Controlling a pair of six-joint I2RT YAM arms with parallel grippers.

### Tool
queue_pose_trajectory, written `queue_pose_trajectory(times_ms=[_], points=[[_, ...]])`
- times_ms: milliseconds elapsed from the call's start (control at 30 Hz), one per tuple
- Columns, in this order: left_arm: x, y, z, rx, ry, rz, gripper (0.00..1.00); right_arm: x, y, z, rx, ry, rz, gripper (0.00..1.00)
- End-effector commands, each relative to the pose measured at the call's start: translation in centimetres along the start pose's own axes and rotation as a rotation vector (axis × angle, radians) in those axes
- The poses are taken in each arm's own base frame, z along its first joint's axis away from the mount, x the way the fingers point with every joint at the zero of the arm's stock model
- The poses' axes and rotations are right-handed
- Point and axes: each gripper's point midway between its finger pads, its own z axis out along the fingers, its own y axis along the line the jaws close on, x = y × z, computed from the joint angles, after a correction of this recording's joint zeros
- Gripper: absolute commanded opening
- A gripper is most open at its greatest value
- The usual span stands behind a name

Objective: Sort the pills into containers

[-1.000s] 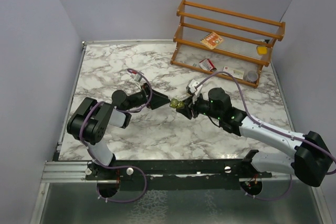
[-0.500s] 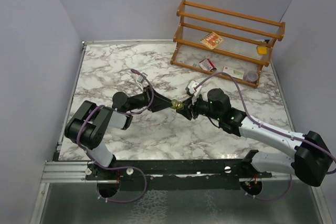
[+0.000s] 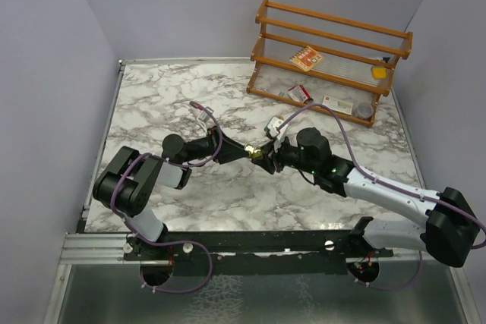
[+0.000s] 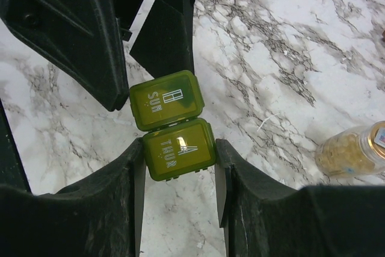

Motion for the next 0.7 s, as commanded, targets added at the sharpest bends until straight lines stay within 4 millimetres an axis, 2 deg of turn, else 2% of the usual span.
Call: queue_pose_trajectory(times_ms=[0, 300, 667], points=[[-0.85, -3.21, -0.06, 0.122, -0.035, 0.185, 0.62, -1.3, -0.02, 0.15, 0.016, -0.013, -0.027, 0.01], [-0.72, -2.71, -0.06, 0.109, -0.038, 0.167, 0.5, -1.26, 0.13, 0.4, 0.023, -0.008, -0.052, 0.01], [-0.6, -2.44, -0.07, 0.102, -0.036, 0.158, 0.43, -1.57, -0.7, 0.87, 0.083, -0.003, -0.091, 0.01]])
